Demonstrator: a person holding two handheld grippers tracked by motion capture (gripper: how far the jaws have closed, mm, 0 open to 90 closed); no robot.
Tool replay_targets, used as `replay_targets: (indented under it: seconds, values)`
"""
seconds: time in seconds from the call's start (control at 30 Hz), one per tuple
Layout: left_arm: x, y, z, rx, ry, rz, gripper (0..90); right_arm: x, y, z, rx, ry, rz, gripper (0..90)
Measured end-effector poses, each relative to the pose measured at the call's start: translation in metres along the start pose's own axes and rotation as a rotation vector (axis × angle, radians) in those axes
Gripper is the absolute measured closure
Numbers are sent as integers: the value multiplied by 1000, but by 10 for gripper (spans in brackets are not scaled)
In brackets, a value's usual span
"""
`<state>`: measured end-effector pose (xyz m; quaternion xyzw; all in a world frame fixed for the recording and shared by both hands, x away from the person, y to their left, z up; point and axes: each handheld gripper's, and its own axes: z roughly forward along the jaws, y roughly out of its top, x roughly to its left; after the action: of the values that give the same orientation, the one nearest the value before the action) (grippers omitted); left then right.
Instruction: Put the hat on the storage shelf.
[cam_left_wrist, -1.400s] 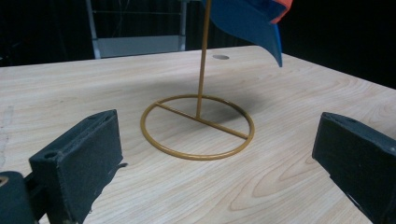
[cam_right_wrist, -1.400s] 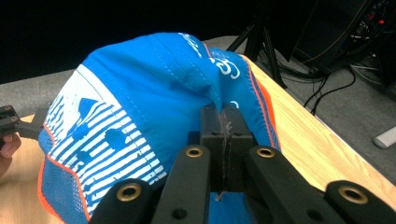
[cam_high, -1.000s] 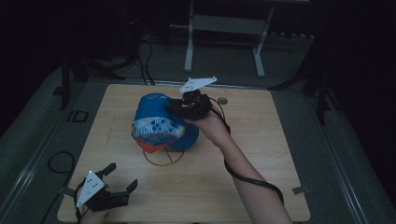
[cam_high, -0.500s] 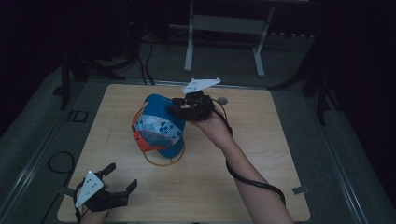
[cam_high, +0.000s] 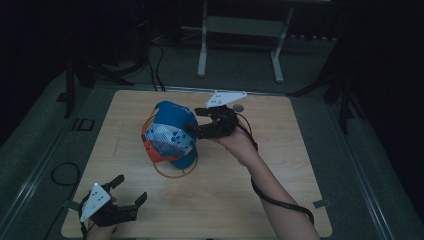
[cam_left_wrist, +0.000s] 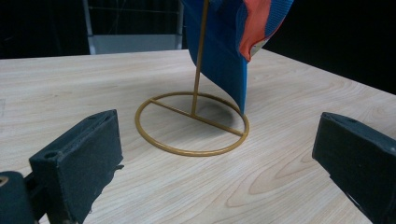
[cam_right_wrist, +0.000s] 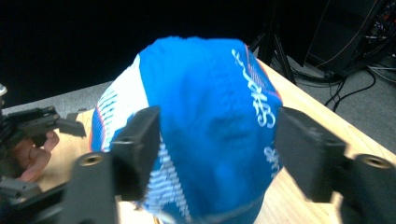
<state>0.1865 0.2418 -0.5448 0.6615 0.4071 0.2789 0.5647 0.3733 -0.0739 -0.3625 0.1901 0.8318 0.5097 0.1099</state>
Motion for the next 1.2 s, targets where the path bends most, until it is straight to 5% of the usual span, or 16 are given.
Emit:
replay_targets:
  seconds: [0.17,0.3,0.63,1.2]
  values:
    - [-1,0,0,1,-3,0,18,1,-14,-10,-23,36,6,158]
    - [-1,0,1,2,-3,1,18,2,-25,-16,-33,32,5,136]
    - [-1,-1,3,5,-10,-1,18,5,-56,-26,-54,17,-25,134]
    - [-4,-3,6,19,-19,10,18,7,-125,-27,-26,29,17,135]
